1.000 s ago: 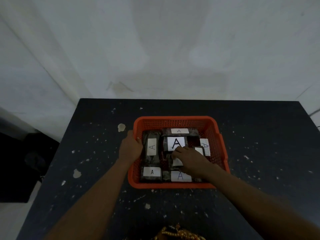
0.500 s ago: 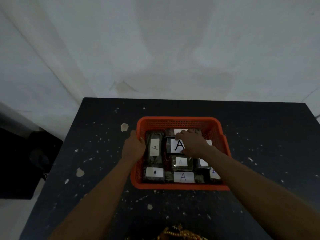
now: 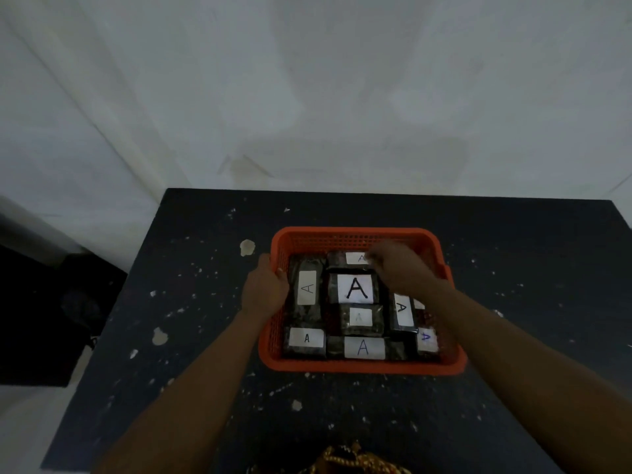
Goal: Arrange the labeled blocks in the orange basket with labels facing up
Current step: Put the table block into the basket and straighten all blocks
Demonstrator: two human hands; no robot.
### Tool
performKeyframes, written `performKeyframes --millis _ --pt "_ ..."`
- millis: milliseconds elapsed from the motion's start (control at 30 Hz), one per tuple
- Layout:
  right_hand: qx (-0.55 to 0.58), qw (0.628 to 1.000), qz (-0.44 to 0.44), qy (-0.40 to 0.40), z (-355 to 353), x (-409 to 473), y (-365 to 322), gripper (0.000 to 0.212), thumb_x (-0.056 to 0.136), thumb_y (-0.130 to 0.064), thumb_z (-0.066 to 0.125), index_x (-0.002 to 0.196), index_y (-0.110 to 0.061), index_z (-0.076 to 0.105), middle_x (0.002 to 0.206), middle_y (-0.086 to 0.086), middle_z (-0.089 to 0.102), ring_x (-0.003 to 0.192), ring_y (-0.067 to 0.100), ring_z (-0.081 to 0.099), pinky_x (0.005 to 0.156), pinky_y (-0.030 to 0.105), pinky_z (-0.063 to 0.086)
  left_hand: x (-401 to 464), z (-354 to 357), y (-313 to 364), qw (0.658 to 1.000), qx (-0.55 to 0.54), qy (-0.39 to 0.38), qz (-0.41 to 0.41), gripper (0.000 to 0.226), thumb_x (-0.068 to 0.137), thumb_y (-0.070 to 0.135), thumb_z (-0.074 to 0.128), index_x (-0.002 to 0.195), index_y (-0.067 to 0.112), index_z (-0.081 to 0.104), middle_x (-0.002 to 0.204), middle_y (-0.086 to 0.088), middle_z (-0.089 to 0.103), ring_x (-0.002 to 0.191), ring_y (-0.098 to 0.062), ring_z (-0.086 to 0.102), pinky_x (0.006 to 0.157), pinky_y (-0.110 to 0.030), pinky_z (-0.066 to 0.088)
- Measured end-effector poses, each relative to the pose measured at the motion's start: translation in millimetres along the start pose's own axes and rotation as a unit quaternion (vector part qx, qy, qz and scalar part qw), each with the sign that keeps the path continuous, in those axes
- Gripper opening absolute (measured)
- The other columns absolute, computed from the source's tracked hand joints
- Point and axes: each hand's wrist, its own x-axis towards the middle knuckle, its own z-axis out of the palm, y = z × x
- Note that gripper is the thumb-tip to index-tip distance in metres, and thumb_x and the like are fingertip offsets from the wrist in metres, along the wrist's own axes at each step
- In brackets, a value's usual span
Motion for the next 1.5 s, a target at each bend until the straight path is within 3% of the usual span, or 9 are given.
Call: performKeyframes --millis 67,333,600,933,1067,1200,1300,1400,1500 --pt "-0.015 0.997 0.049 0.060 -3 2 14 0.017 0.095 -0.012 0.049 0.093 -0.016 0.065 0.091 0.002 0.064 0.070 0.011 0.057 0.066 0.026 0.048 -1 0 -1 1.000 0.000 0.001 0.001 0.007 0.095 0.017 0.048 0.101 0.014 0.048 0.077 -0.006 0.061 0.067 -0.024 0.061 0.062 -0.036 0.047" --pt "-0.028 0.996 0.082 0.031 19 3 38 0.015 0.089 -0.018 0.064 0.103 -0.012 0.067 0.122 0.011 0.057 0.104 0.025 0.057 0.084 0.032 0.045 -1 0 0 1.000 -0.013 -0.006 0.003 0.004 0.095 0.016 0.047 0.098 0.016 0.048 0.075 -0.004 0.062 0.065 -0.020 0.061 0.057 -0.032 0.042" --pt "-0.029 0.993 0.110 0.024 29 14 43 0.017 0.086 -0.024 0.067 0.103 -0.021 0.064 0.131 0.006 0.044 0.087 0.016 0.058 0.081 0.031 0.051 0 2 -2 1.000 -0.001 0.012 0.003 0.003 0.094 0.016 0.049 0.095 0.018 0.048 0.071 0.000 0.059 0.060 -0.014 0.057 0.049 -0.026 0.035" --pt "0.019 0.992 -0.010 0.124 29 -34 -12 0.020 0.088 -0.022 0.064 0.107 -0.016 0.066 0.110 0.003 0.058 0.100 0.018 0.053 0.087 0.035 0.048 0 2 -1 1.000 -0.001 0.007 0.007 0.004 0.095 0.017 0.048 0.098 0.018 0.048 0.073 -0.003 0.060 0.064 -0.020 0.060 0.054 -0.031 0.040" --pt "0.011 0.993 -0.114 0.018 66 -90 -60 0.028 0.092 -0.044 0.046 0.107 -0.027 0.061 0.109 -0.005 0.058 0.102 0.008 0.047 0.087 0.027 0.039 -1 0 -1 1.000 0.000 0.000 0.000 0.007 0.094 0.020 0.047 0.101 0.019 0.047 0.076 -0.002 0.060 0.071 -0.024 0.064 0.055 -0.031 0.042" --pt "-0.040 0.990 -0.127 -0.049 86 -115 -68 0.040 0.093 -0.052 0.035 0.109 -0.026 0.061 0.111 -0.004 0.058 0.105 0.012 0.048 0.092 0.030 0.037 -8 -3 5 0.995 0.043 0.062 0.066 0.041 0.090 0.020 0.055 0.129 0.017 0.044 0.119 -0.009 0.055 0.104 -0.027 0.056 0.086 -0.046 0.050" --pt "-0.041 0.991 -0.110 -0.063 83 -122 -58 0.041 0.095 -0.051 0.035 0.119 -0.026 0.058 0.117 -0.003 0.058 0.111 0.013 0.048 0.096 0.029 0.032 -26 -6 12 0.970 0.124 0.129 0.167 0.038 0.087 0.020 0.058 0.124 0.017 0.051 0.124 -0.009 0.052 0.115 -0.027 0.046 0.097 -0.048 0.042" --pt "-0.042 0.994 -0.088 -0.055 75 -130 -43 0.042 0.095 -0.054 0.031 0.113 -0.029 0.059 0.115 -0.005 0.059 0.109 0.010 0.050 0.100 0.032 0.037 -54 -3 11 0.953 0.137 0.052 0.265 0.021 0.091 0.030 0.052 0.109 0.025 0.059 0.113 0.004 0.057 0.108 -0.015 0.047 0.094 -0.038 0.040" --pt "-0.051 0.994 -0.083 -0.040 68 -142 -27 0.044 0.093 -0.056 0.028 0.099 -0.028 0.062 0.100 -0.009 0.059 0.094 0.005 0.050 0.091 0.028 0.040 -91 3 5 0.935 0.115 -0.179 0.285 0.030 0.095 0.050 0.040 0.109 0.034 0.061 0.103 0.014 0.060 0.093 0.000 0.051 0.087 -0.029 0.048"
